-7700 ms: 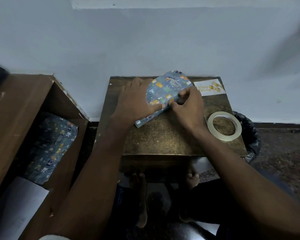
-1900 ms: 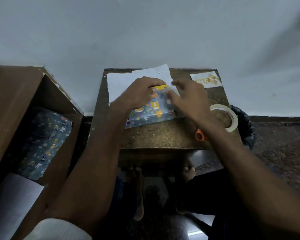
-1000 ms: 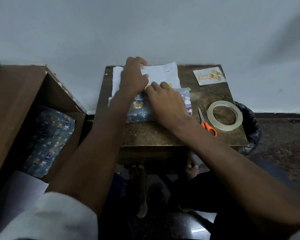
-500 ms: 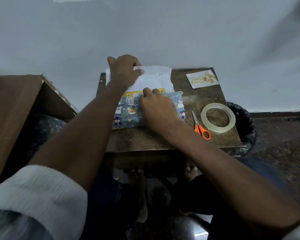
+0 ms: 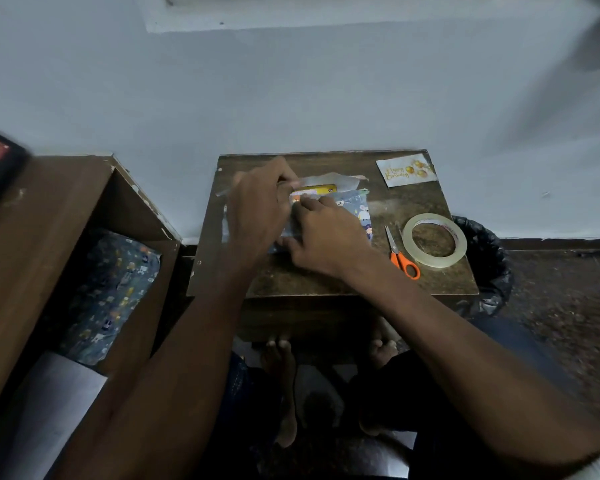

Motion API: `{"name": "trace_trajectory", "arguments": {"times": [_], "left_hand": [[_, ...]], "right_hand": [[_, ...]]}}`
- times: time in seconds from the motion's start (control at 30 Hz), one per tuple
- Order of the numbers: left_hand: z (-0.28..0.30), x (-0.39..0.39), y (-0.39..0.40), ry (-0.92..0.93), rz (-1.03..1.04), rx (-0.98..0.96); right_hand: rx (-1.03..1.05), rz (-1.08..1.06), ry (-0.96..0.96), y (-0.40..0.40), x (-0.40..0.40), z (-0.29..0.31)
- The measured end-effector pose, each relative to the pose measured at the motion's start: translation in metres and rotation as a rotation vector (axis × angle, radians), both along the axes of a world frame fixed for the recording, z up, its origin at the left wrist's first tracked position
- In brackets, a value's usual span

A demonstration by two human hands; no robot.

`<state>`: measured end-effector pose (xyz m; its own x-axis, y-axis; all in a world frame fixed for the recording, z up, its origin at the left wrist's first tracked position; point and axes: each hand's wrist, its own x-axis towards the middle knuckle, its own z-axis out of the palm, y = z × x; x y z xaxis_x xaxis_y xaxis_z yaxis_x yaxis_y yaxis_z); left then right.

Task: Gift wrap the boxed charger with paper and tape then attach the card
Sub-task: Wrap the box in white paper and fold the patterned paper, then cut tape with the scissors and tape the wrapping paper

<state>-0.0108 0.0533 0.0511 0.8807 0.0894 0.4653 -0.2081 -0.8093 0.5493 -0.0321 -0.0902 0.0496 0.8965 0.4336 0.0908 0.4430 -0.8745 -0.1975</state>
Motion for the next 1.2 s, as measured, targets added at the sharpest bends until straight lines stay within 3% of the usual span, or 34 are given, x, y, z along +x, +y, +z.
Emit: {"name": "trace_trajectory", "arguments": {"times": [0.47,0.6,0.73,0.97,1.2], "left_hand": [[-0.013,-0.023,0.008,0.171,-0.107,-0.015],[-0.011,-0.027,0.007,0.18,-0.093,0.027],[-0.011,-0.027,0.008,0.162,-0.069,0.098],[-0.008,-0.025,0.012,0.239,-0.131,0.145],[-0.005,-0.028,0.011,0.201,-0.09,0.147]], "right_hand": [[0.006,-0.043,-0.016,-0.007,-0.013,-0.002],[-0.06,-0.053,-0.197,-0.009,-0.022,-0.001],[0.12,-0.02,-0.422,-0.01,-0.015,-0.012],[0.184,0.039,-0.144,-0.027,0.003,-0.016],[0.117,-0.003,-0.156,-0.025,0.006,-0.012]]}}
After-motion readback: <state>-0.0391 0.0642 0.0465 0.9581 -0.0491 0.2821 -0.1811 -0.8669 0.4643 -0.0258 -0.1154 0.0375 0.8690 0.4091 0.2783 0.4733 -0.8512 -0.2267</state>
